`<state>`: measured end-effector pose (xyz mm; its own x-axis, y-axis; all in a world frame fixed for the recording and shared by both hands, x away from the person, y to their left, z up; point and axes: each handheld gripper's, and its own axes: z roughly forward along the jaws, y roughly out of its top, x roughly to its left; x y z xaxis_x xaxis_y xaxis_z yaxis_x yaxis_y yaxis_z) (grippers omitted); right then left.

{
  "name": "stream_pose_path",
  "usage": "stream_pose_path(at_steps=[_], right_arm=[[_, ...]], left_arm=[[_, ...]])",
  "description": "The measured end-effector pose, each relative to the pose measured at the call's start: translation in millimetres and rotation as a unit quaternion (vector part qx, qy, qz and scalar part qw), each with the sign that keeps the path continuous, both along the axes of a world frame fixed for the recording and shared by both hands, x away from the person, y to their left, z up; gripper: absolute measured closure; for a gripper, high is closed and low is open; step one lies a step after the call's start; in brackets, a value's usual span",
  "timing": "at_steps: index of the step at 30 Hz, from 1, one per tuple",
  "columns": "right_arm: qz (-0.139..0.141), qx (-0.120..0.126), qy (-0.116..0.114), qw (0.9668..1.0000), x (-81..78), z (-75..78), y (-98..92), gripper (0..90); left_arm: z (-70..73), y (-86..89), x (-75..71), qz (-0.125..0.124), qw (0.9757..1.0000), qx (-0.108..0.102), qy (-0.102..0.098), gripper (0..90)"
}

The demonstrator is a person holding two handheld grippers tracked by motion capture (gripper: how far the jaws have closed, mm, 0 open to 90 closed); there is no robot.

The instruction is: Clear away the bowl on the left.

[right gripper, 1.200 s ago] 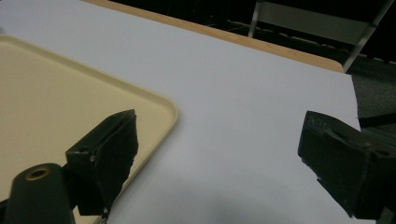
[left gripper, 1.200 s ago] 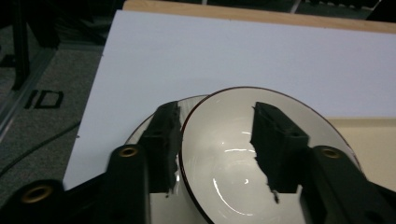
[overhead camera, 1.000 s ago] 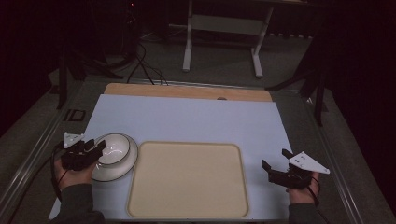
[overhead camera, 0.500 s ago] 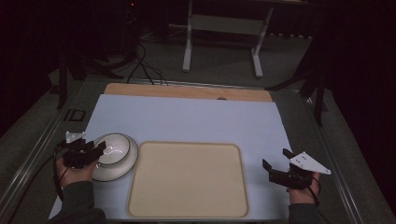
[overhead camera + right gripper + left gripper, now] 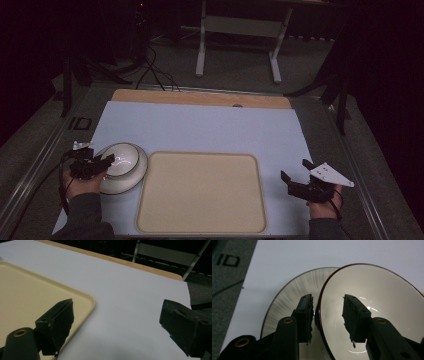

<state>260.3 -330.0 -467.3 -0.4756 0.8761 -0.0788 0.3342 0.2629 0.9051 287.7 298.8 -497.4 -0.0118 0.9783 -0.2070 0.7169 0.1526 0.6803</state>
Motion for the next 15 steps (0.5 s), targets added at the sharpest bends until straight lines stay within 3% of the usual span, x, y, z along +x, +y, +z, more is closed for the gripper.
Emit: stream_pose_path(at_steps=[8, 15], right_arm=[[0.0, 0.0, -0.002, 1.0, -0.1, 0.3, 0.2, 11.8], [0.0, -0.002, -0.002, 1.0, -0.2, 0.5, 0.6, 11.8]], left_arm=[[-0.1, 4.0, 0.7, 0.001, 0.9996, -0.025, 0.015, 66.1], [-2.5, 4.8, 3.5, -0.002, 0.9992, -0.028, 0.029, 65.5]])
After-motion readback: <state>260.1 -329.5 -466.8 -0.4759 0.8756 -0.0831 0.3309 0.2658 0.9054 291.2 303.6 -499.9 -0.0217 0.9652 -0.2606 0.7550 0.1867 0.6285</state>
